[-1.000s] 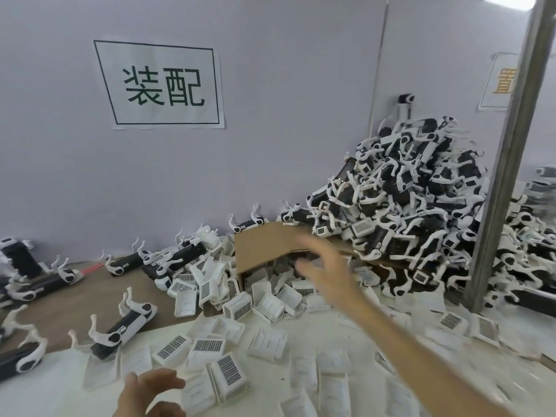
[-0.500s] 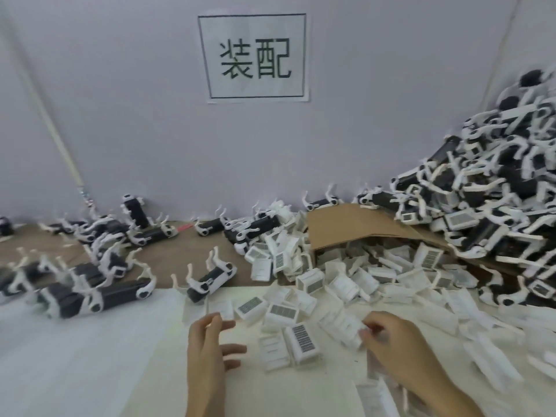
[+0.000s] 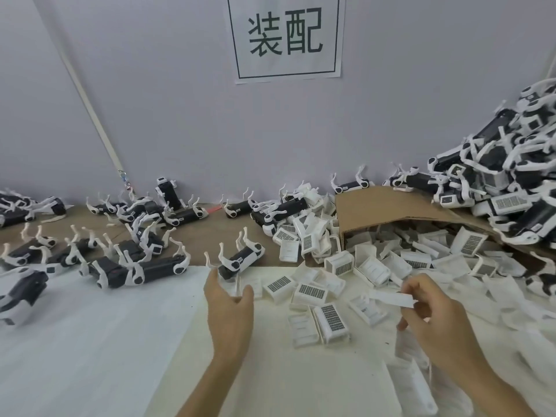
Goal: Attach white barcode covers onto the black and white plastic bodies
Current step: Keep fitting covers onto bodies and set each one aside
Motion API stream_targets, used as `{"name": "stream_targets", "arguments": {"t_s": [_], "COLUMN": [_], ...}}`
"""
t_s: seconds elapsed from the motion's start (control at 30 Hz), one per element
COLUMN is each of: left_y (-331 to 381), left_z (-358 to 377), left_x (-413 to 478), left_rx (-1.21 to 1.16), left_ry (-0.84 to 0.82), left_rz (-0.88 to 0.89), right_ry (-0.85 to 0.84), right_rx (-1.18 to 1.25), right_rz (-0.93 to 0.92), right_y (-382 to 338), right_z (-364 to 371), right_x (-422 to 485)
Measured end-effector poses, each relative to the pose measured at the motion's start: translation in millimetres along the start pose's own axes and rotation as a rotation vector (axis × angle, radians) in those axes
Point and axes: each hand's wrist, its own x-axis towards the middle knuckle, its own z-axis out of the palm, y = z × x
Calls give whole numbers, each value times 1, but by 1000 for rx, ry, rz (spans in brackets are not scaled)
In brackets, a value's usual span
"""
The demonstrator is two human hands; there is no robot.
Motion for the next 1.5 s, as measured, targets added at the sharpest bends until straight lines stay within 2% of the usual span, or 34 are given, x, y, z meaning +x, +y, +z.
{"name": "stream_targets", "arguments": {"t_s": [0.13,0.2,0.3,0.37,0.43,0.63,0.73,0.87,1.0,1.1,1.27,1.5], "left_y": [9,13,17,19,16,1,8,36,48,44,32,33], "left_z": [5,7,14,18,21,20,17,12,3,3,4,7], "left_x": [36,57,87,102,112,104,83,36,-12,-35,-51,-62], "left_rx": [749,1011,1269,1341,1348,1019,592,-212,-623,-858,-1011,-950], "left_ry": [74,-19,-160,-210,-198,-36,29,-88,-336,-494,-640,-642], "left_rz": [579,690,581,435,367,412,348,-44,-323,-508,-584,-678], "right_ry": [-38,-44,-42,-36,-36,1,34,39,22,-83,-253,-220], "right_rx": [-4,-9,-14,-19,-30,-70,-69,1,51,87,-24,-262], "right_rz": [-10,-14,-21,-27,-44,-71,-49,48,89,78,44,-111], "right_y": [2,2,2,3,4,5,2,4,6,4,1,-4], "right_z": [-2,-2,-1,-1,0,1,-1,-2,0,1,4,3], "right_x": [1,1,2,2,3,5,5,3,2,1,-1,-2]}}
